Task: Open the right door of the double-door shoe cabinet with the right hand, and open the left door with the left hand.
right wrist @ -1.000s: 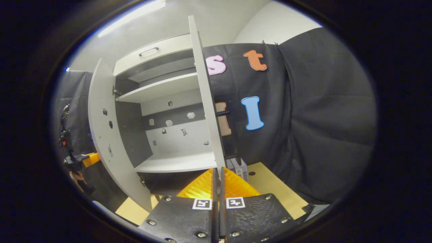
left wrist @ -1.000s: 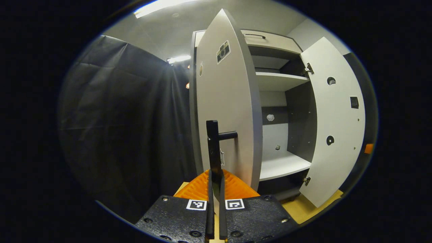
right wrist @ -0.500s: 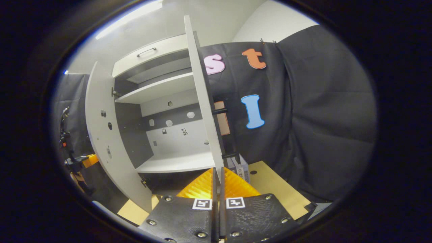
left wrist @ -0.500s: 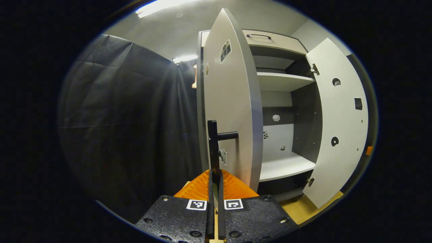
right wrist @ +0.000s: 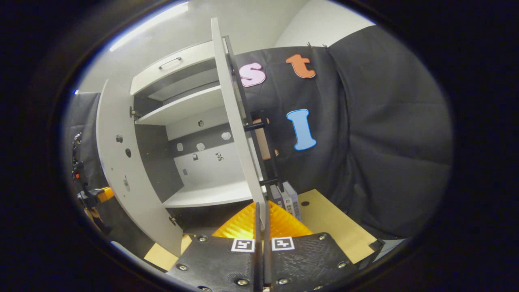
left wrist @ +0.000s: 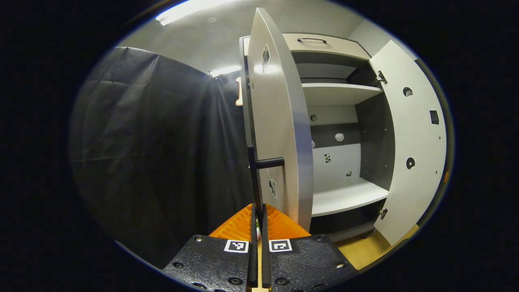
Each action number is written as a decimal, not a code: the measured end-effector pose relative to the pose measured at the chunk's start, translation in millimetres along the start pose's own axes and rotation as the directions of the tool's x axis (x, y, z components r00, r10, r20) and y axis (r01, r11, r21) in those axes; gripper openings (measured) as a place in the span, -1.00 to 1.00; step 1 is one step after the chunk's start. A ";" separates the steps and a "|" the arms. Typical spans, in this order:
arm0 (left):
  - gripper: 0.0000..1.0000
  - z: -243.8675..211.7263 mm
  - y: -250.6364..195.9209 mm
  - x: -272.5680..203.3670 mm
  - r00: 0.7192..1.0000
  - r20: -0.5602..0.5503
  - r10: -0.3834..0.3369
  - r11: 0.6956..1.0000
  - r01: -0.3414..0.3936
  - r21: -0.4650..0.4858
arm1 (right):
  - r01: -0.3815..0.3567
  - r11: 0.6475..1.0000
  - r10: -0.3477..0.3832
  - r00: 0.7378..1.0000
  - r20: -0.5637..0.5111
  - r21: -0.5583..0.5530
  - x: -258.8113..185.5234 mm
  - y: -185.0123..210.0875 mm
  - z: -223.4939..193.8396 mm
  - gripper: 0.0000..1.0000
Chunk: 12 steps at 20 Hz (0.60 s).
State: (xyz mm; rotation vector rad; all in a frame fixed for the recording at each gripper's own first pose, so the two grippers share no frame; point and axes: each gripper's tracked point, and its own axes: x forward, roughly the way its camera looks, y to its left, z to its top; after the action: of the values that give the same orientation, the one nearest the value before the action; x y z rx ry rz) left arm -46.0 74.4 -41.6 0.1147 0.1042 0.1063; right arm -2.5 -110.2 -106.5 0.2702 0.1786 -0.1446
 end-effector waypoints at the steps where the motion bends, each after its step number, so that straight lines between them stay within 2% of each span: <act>1: -0.92 -1.4 2.2 0.2 1.000 -0.002 0.006 1.000 -0.006 0.002 | -0.002 1.000 0.002 1.000 0.001 0.002 -0.6 0.2 0.6 -0.98; 6: -0.96 -3.1 16.0 1.9 0.999 -0.004 0.038 0.999 -0.038 -0.002 | -0.008 1.000 0.008 1.000 -0.010 0.001 3.2 2.2 -4.3 -0.98; 12: -0.96 -4.1 21.8 2.9 1.000 -0.004 0.027 1.000 -0.027 -0.013 | -0.028 1.000 0.028 0.999 -0.020 -0.004 9.4 11.1 -9.9 -0.99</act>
State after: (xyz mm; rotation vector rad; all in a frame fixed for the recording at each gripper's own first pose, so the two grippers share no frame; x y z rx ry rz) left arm -45.8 96.7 -43.4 0.1028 0.1057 0.1343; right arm 7.0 -98.0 -114.9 0.2698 0.1944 -0.1140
